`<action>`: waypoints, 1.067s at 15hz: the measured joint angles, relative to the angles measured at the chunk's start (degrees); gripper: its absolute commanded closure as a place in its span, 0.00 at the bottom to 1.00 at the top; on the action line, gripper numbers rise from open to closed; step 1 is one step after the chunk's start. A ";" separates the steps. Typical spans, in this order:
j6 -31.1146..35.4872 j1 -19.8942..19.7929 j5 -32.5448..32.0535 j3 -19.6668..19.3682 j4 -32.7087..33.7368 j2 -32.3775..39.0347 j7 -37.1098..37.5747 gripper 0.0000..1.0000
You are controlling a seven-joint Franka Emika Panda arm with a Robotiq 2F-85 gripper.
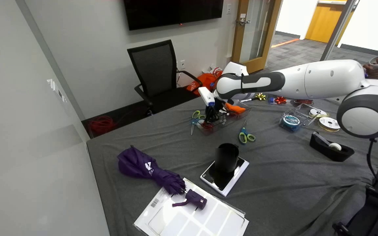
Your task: Remove the red ribbons from the clear case on the left and then put them in the bottom compartment of the clear case on the right
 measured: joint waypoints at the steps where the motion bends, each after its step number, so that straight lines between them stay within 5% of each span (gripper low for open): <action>1: -0.13 0.01 0.01 0.07 0.00 -0.09 -0.09 1.00; 8: -2.92 -0.19 0.08 1.91 0.19 -2.03 -4.31 0.99; 16: -11.57 -4.36 -0.76 2.54 -2.76 -8.96 -21.52 0.99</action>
